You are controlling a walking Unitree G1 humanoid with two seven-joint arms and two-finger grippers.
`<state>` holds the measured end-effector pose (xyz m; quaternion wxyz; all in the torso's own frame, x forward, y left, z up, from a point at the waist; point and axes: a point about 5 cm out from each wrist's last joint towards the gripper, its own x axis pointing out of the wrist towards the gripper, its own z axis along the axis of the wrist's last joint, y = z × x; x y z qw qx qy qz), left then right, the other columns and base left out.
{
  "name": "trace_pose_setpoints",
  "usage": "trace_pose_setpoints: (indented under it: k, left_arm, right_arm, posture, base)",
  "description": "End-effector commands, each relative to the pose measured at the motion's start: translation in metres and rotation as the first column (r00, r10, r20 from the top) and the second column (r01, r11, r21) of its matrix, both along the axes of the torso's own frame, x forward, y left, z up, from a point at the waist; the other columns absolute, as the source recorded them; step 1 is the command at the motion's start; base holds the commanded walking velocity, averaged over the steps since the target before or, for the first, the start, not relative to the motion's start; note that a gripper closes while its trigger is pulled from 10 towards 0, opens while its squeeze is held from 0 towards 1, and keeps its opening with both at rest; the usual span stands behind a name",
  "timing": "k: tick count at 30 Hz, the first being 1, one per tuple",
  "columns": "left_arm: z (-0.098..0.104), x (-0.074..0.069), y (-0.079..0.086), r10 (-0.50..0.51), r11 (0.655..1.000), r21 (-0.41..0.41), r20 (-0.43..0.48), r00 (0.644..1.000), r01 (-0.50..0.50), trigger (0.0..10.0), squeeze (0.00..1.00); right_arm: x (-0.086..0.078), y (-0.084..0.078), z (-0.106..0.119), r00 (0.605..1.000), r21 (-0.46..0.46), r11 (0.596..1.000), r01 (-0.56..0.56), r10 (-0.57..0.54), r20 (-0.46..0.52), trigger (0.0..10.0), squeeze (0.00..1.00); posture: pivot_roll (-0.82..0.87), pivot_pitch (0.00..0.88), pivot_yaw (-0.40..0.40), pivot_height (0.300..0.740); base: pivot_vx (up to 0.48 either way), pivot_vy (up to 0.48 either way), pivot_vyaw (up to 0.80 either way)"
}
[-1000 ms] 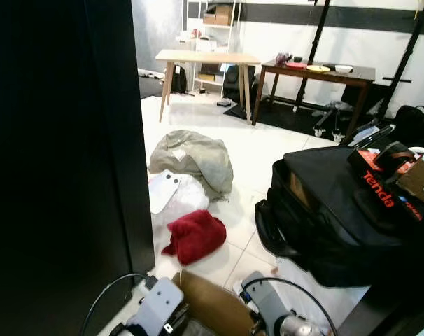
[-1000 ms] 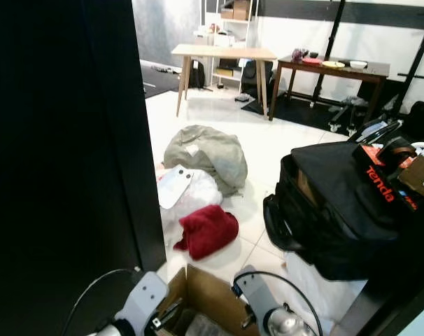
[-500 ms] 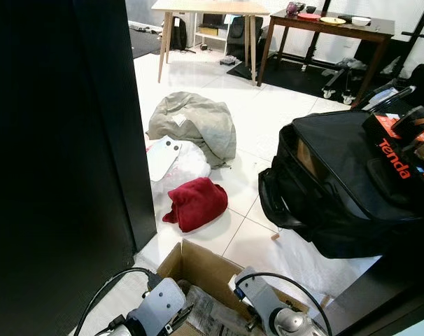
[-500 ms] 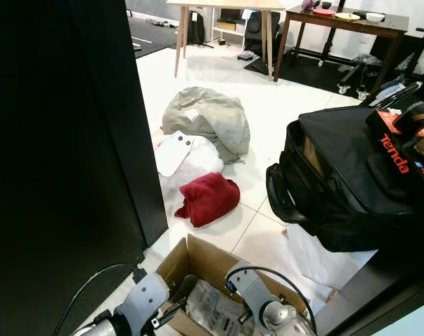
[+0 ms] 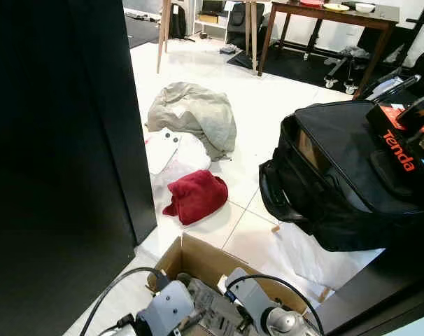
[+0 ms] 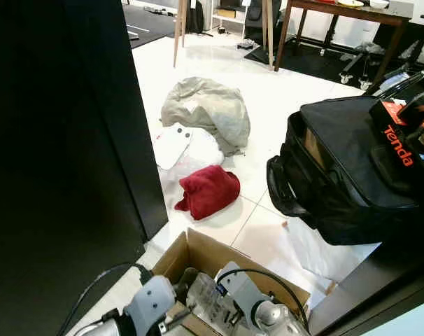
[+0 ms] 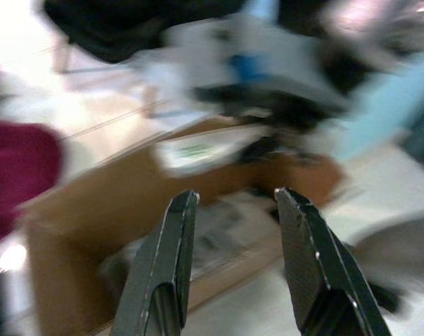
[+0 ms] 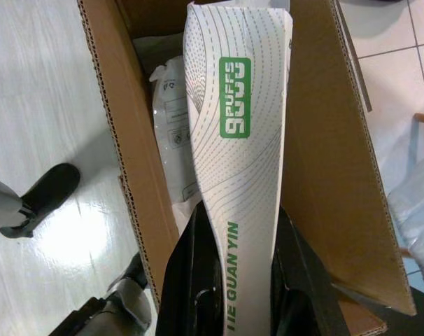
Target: Clean up the room
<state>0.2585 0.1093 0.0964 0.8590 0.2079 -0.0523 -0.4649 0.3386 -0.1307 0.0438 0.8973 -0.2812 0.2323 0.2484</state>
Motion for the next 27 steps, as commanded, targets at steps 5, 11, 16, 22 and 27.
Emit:
trace_pose_setpoints:
  k: [5, 11, 16, 22, 27]
  left_arm:
    - [-0.008, -0.011, 0.004, -0.097, 0.993, 0.059, -0.039, 0.995, 0.099, 10.0, 0.0]
    - [-0.011, -0.008, 0.013, -0.078, 0.993, 0.083, -0.052, 0.996, 0.082, 10.0, 0.0]
    - [-0.013, -0.011, 0.014, -0.095, 0.99, 0.101, -0.064, 0.993, 0.101, 10.0, 0.0]
    - [-0.011, -0.007, 0.018, -0.08, 0.991, 0.1, -0.06, 0.995, 0.086, 10.0, 0.0]
    - [-0.01, -0.005, 0.017, -0.081, 0.992, 0.096, -0.055, 0.995, 0.086, 10.0, 0.0]
  right_arm:
    - [-0.005, 0.0, -0.008, 0.999, -0.025, 0.999, -0.021, 0.021, -0.027, 10.0, 0.0]
    - [-0.004, -0.005, -0.006, 1.0, -0.037, 0.999, -0.01, 0.01, -0.018, 10.0, 0.0]
    - [-0.003, -0.007, -0.006, 1.0, -0.049, 0.999, -0.007, 0.006, -0.016, 10.0, 0.0]
    - [-0.001, -0.007, -0.003, 1.0, -0.038, 0.999, 0.002, -0.002, -0.006, 10.0, 0.0]
    - [-0.003, -0.001, -0.006, 0.998, -0.02, 0.999, -0.034, 0.033, -0.046, 10.0, 0.0]
  posture:
    - [0.06, 0.39, -0.024, 0.74]
    - [0.05, 0.386, -0.023, 0.74]
    - [0.05, 0.384, -0.025, 0.74]
    - [0.05, 0.383, -0.028, 0.74]
    - [0.05, 0.381, -0.032, 0.74]
  base:
    - [0.0, 0.0, 0.0]
    - [0.0, 0.0, 0.0]
    - [0.0, 0.0, 0.0]
    - [0.0, 0.0, 0.0]
    - [0.0, 0.0, 0.0]
